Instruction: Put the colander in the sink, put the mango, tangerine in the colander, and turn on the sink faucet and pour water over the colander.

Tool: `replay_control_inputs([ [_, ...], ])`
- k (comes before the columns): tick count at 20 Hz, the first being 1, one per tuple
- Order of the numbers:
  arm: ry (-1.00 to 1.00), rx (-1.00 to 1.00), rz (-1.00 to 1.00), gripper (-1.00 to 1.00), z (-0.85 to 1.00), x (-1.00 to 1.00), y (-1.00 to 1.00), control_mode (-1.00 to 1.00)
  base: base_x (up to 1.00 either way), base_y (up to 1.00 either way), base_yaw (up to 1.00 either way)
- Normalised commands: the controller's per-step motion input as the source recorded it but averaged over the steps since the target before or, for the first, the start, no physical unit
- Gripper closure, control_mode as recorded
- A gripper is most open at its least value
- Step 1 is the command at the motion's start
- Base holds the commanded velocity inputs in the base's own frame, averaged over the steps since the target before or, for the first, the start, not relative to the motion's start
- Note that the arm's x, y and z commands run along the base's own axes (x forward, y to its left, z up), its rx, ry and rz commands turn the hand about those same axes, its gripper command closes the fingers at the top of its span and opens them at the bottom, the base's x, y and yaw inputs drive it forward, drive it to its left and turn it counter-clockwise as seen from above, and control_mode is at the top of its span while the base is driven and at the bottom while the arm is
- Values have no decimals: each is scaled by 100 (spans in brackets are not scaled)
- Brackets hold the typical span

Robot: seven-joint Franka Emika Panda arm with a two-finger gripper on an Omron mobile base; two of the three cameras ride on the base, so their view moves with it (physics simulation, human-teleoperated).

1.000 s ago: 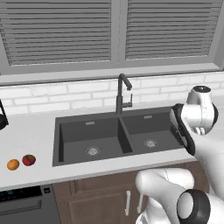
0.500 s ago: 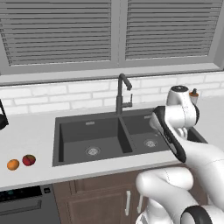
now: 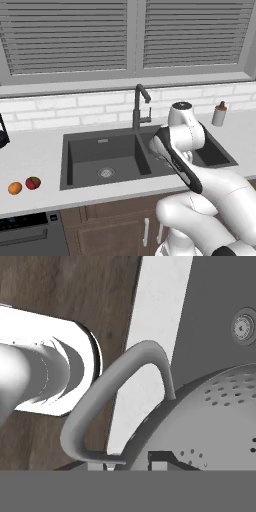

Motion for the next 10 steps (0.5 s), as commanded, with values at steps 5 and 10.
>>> replay_control_inputs([
  [5, 10, 7, 0, 100, 0, 22, 77, -100, 0, 0, 0],
  [10, 14, 3, 0, 100, 0, 36, 80, -100, 0, 0, 0],
])
